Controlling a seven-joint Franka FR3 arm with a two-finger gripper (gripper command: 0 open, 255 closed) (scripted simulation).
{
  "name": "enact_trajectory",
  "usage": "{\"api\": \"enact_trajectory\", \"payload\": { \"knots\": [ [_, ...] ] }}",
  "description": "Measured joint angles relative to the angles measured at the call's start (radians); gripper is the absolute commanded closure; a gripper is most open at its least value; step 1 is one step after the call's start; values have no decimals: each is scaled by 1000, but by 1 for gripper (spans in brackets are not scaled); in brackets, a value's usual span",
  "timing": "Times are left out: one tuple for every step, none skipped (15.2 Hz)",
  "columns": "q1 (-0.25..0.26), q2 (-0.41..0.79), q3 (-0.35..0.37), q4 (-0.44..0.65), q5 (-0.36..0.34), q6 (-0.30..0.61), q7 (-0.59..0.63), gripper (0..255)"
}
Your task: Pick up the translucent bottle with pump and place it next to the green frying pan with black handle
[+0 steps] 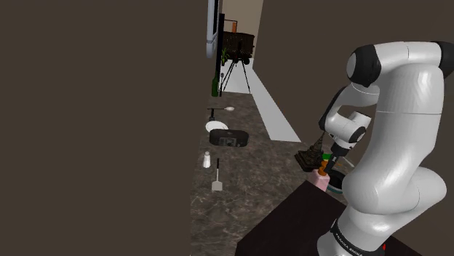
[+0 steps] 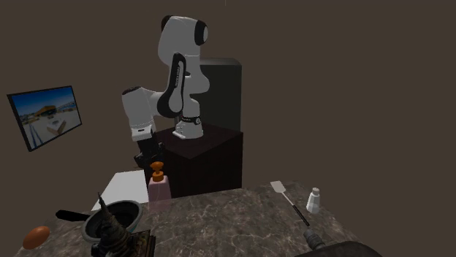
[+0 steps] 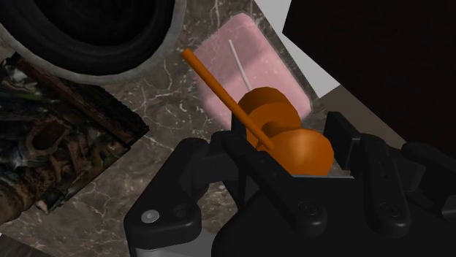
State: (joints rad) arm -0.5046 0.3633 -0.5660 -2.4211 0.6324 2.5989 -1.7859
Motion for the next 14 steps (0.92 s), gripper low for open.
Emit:
{"api": "enact_trajectory", "payload": {
  "knots": [
    [0, 0, 0, 0, 1, 0, 0, 255],
    [0, 1, 1, 0, 1, 0, -1, 255],
    [0, 1, 1, 0, 1, 0, -1, 0],
    [0, 1, 1, 0, 1, 1, -1, 0],
    [0, 1, 1, 0, 1, 1, -1, 0],
    [0, 1, 1, 0, 1, 1, -1, 0],
    [-1, 1, 1, 0, 1, 1, -1, 0],
    [-1, 1, 1, 0, 1, 1, -1, 0],
    [-1, 1, 1, 0, 1, 1, -1, 0],
    [9, -15, -13, -4, -17, -7, 13, 0],
    [22, -38, -36, -3, -50, -26, 36, 0],
    [45, -77, -66, -13, -96, -43, 71, 0],
    [64, -114, -95, -18, -145, -64, 106, 0],
    [68, -126, -105, -18, -162, -71, 116, 0]
  ]
}}
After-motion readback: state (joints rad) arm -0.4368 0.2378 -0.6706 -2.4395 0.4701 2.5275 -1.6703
